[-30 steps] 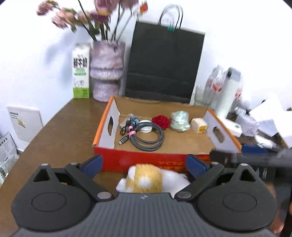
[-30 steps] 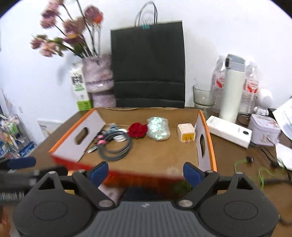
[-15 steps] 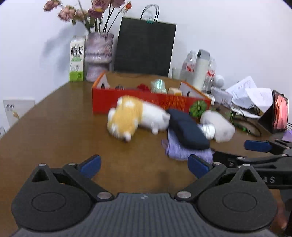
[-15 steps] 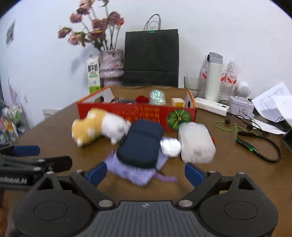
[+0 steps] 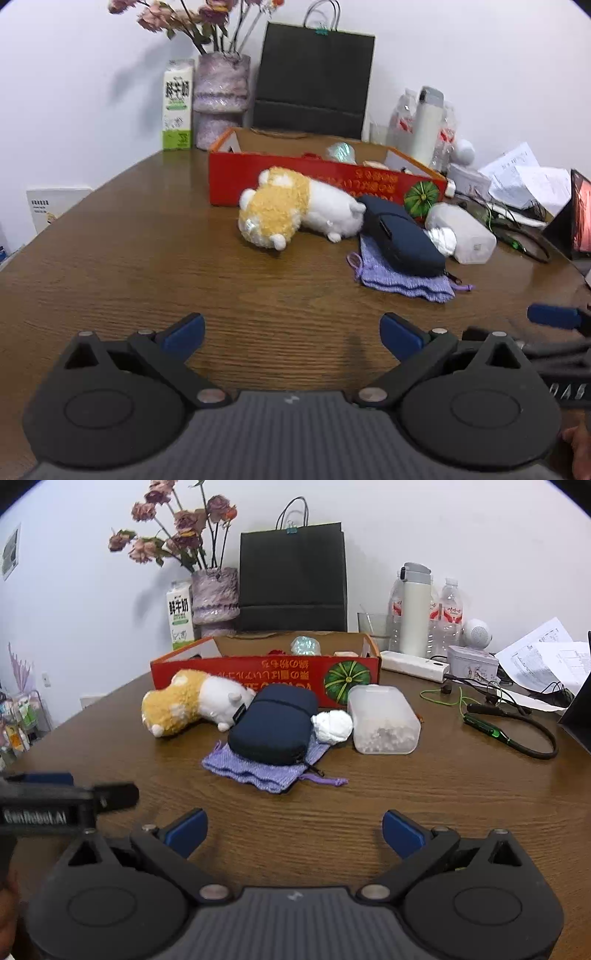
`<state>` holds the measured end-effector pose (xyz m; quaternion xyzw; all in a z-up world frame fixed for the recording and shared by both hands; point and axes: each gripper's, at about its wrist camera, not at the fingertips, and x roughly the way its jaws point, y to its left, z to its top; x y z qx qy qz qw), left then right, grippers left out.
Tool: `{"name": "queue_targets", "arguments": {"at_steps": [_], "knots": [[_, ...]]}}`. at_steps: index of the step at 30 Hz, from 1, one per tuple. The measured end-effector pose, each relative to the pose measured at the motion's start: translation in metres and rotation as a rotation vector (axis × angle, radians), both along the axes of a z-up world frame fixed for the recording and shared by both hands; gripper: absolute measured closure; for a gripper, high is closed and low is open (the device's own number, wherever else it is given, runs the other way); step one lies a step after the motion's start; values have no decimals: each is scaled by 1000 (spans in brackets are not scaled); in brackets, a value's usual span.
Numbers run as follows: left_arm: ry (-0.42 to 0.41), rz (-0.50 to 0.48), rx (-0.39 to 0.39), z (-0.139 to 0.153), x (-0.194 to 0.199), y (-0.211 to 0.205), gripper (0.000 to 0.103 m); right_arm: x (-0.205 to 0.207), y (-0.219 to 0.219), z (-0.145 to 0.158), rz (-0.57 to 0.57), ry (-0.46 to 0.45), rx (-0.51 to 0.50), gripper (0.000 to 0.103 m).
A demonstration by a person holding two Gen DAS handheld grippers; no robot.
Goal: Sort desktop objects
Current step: 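Withdraw both tools and move toward the plush toy and navy case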
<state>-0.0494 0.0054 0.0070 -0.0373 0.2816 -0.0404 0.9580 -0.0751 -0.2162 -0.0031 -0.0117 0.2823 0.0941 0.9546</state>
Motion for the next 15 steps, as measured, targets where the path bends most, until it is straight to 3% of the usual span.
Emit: {"name": "queue_targets", "arguments": {"at_steps": [8, 12, 15], "knots": [[-34, -33, 43, 11, 11, 0, 0, 1, -6, 6, 14, -23, 34, 4], [-98, 7, 171, 28, 57, -4, 0, 28, 1, 24, 43, -69, -1, 16], [-76, -20, 171, 31, 102, -4, 0, 69, 8, 33, 73, -53, 53, 20]]}}
